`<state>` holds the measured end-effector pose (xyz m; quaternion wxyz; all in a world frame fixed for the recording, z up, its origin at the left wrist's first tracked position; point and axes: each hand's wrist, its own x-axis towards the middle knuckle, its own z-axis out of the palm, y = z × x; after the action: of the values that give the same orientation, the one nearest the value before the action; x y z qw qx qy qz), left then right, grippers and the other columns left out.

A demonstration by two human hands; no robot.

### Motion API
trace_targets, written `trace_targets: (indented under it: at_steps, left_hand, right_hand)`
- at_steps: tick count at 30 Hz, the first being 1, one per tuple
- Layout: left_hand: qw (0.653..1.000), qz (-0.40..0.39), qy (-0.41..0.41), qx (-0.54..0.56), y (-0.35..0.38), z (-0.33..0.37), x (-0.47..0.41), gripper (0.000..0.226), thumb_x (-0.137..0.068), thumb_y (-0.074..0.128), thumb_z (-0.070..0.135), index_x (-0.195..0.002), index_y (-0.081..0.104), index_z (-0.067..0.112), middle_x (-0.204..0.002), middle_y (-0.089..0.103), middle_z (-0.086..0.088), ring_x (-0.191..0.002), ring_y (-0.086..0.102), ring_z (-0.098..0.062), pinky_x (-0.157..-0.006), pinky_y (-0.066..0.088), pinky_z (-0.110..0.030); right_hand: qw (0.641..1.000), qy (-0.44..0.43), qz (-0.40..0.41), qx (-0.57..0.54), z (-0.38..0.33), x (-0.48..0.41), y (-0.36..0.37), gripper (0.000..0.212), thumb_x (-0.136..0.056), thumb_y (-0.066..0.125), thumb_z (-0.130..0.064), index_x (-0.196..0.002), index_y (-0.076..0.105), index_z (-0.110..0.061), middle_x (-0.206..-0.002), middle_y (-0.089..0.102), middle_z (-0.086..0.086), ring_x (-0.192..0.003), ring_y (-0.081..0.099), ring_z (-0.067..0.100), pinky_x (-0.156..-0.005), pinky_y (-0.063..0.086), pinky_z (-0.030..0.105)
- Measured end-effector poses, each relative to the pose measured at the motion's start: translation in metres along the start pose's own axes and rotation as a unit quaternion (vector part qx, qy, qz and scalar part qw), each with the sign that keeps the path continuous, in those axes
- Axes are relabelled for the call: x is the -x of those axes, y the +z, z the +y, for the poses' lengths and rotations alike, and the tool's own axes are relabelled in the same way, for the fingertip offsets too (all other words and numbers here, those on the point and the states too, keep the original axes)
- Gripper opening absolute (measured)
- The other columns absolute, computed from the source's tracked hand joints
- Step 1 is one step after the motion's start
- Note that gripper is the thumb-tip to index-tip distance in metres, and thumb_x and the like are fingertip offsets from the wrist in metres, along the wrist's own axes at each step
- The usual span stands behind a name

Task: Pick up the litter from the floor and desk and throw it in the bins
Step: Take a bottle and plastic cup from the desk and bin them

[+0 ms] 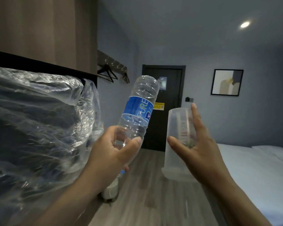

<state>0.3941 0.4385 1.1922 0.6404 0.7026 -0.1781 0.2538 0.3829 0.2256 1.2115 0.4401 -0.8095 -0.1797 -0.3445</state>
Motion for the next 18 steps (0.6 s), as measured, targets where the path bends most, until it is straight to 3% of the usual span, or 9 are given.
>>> trace_targets:
  at_steps: [2,5,10,12,15,18]
  left_hand:
    - [1.000,-0.005,-0.004,0.005,0.003,-0.020,-0.021,0.039,-0.055,0.073,0.057,-0.089,0.061,0.040,-0.084,0.064,0.007,-0.060,0.067,-0.018,-0.042,0.048,-0.029]
    - [1.000,-0.008,-0.015,0.016,0.005,-0.052,-0.057,0.040,-0.056,0.072,0.059,-0.091,0.060,0.045,-0.086,0.064,0.008,-0.060,0.068,-0.020,-0.041,0.048,-0.028]
    - [0.999,-0.027,-0.028,0.028,0.027,-0.104,-0.113,0.039,-0.057,0.071,0.060,-0.092,0.058,0.050,-0.086,0.066,0.012,-0.056,0.067,-0.025,-0.041,0.048,-0.031]
    - [0.998,-0.040,-0.032,0.041,0.042,-0.124,-0.132,0.038,-0.058,0.072,0.059,-0.092,0.059,0.049,-0.086,0.067,0.012,-0.054,0.064,-0.023,-0.042,0.048,-0.031]
    - [0.996,-0.061,-0.037,0.050,0.065,-0.151,-0.162,0.040,-0.060,0.073,0.058,-0.095,0.060,0.046,-0.086,0.067,0.009,-0.051,0.061,-0.019,-0.044,0.049,-0.033]
    - [0.996,-0.068,-0.042,0.045,0.090,-0.176,-0.195,0.037,-0.060,0.071,0.057,-0.094,0.059,0.050,-0.087,0.068,0.010,-0.050,0.060,-0.015,-0.045,0.050,-0.030]
  right_hand:
    - [1.000,0.006,0.003,0.014,0.017,-0.016,0.010,0.098,-0.077,0.068,-0.044,-0.146,-0.002,-0.055,-0.111,0.023,-0.050,-0.094,0.042,-0.025,-0.056,0.040,0.002]
    - [0.999,0.018,-0.003,0.029,0.042,-0.045,0.026,0.099,-0.078,0.068,-0.044,-0.146,-0.002,-0.054,-0.111,0.024,-0.047,-0.093,0.042,-0.026,-0.054,0.040,-0.001]
    - [0.998,0.025,0.011,0.051,0.090,-0.085,0.046,0.098,-0.078,0.068,-0.044,-0.148,0.000,-0.051,-0.112,0.021,-0.052,-0.099,0.028,-0.040,-0.063,0.034,-0.009]
    - [0.997,0.039,0.014,0.058,0.112,-0.097,0.049,0.098,-0.077,0.067,-0.047,-0.147,-0.001,-0.053,-0.111,0.021,-0.053,-0.099,0.027,-0.041,-0.061,0.037,-0.006]
    - [0.996,0.049,0.020,0.067,0.148,-0.118,0.052,0.097,-0.077,0.066,-0.048,-0.145,-0.003,-0.057,-0.112,0.021,-0.055,-0.103,0.033,-0.033,-0.070,0.037,0.003]
    - [0.997,0.057,0.028,0.054,0.190,-0.143,0.058,0.097,-0.077,0.066,-0.048,-0.144,-0.003,-0.058,-0.121,0.027,-0.041,-0.105,0.041,-0.017,-0.082,0.037,0.010]
